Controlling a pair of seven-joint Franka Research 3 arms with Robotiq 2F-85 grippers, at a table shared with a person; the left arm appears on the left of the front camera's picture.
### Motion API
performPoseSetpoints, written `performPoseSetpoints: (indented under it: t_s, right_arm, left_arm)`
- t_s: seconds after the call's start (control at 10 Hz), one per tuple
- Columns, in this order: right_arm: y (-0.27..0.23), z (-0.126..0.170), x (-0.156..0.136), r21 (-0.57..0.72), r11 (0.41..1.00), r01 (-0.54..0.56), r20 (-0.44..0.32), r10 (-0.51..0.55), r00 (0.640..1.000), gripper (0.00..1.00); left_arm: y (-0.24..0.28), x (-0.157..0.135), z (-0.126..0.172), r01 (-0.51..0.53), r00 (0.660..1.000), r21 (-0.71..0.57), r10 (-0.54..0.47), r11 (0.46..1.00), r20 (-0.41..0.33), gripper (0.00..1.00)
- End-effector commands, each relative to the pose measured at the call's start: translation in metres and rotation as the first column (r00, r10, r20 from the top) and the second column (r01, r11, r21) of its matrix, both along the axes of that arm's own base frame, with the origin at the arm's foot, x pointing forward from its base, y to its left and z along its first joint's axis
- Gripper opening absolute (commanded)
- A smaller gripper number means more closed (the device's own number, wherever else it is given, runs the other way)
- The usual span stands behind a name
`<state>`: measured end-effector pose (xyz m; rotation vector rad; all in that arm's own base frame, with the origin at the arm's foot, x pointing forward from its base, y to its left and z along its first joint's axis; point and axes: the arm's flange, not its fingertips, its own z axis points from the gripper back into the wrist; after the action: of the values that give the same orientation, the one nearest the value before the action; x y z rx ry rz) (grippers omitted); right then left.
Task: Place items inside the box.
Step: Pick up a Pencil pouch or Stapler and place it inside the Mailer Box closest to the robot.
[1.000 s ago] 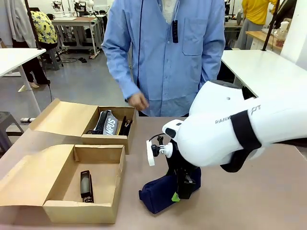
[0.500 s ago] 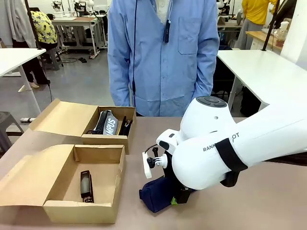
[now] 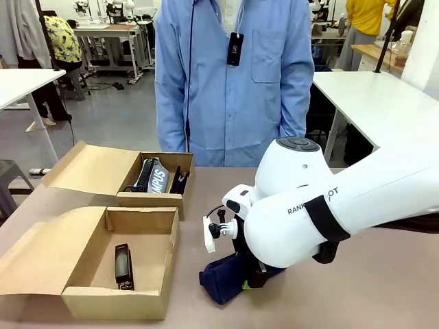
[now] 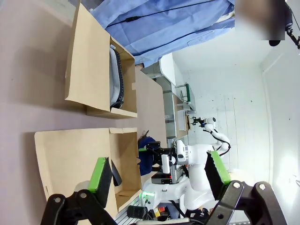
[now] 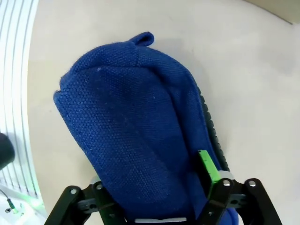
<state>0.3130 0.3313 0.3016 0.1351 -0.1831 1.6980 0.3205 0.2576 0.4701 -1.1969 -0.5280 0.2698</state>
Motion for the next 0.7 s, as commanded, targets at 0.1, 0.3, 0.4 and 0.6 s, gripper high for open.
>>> performPoseSetpoints:
  t_s: [0.1, 0.3, 0.4, 0.6]
  right_arm:
    - [0.0015, -0.0027, 0.0015, -0.028, 0.999, 0.019, -0.029, -0.02, 0.999, 0.0]
    - [0.0014, -0.0015, 0.0019, -0.037, 0.999, 0.026, -0.029, -0.028, 0.999, 0.06]
    - [0.0018, 0.0005, 0.0019, -0.035, 0.999, 0.028, -0.029, -0.029, 0.999, 0.0]
    - [0.0011, 0.0061, 0.0024, -0.036, 0.998, 0.043, -0.019, -0.043, 0.999, 0.0]
  left_arm:
    - [-0.0003, -0.0012, 0.0012, 0.007, 1.0, -0.005, -0.007, 1.0, 0.027, 1.0]
    - [-0.0003, -0.0012, 0.0012, 0.007, 1.0, -0.005, -0.007, 1.0, 0.027, 1.0]
    - [-0.0003, -0.0012, 0.0012, 0.007, 1.0, -0.005, -0.007, 1.0, 0.027, 1.0]
    - [-0.0003, -0.0012, 0.0012, 0.007, 1.0, -0.005, -0.007, 1.0, 0.027, 1.0]
